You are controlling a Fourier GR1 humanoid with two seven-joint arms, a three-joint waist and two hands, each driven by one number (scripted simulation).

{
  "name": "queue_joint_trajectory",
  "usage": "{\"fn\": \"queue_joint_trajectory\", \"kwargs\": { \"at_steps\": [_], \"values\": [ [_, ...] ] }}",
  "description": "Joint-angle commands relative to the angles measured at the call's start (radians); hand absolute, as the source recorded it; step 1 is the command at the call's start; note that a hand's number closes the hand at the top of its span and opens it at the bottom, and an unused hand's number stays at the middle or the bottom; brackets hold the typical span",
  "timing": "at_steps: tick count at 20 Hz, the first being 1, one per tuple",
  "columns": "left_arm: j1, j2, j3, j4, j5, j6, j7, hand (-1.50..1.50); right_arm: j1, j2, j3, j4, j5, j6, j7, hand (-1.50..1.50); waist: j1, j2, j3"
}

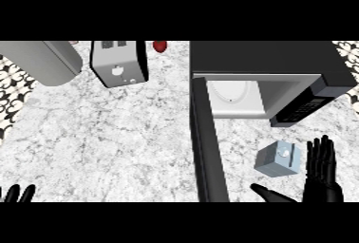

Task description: Pick up the milk, place it into the microwave and close the microwave

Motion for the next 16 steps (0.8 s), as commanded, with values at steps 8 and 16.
{"fn": "queue_joint_trajectory", "kwargs": {
  "at_steps": [8,16],
  "values": [
    [-0.054,-0.021,-0.016,0.039,-0.018,0.009,0.016,-1.5,-0.112,-0.038,-0.095,0.285,-0.021,0.106,-0.189,-1.5,-0.002,0.003,0.0],
    [0.054,0.024,0.057,0.027,0.084,-0.075,-0.082,-1.5,-0.161,-0.009,-0.126,0.372,-0.023,0.097,-0.224,-1.5,0.002,0.001,0.0]
  ]
}}
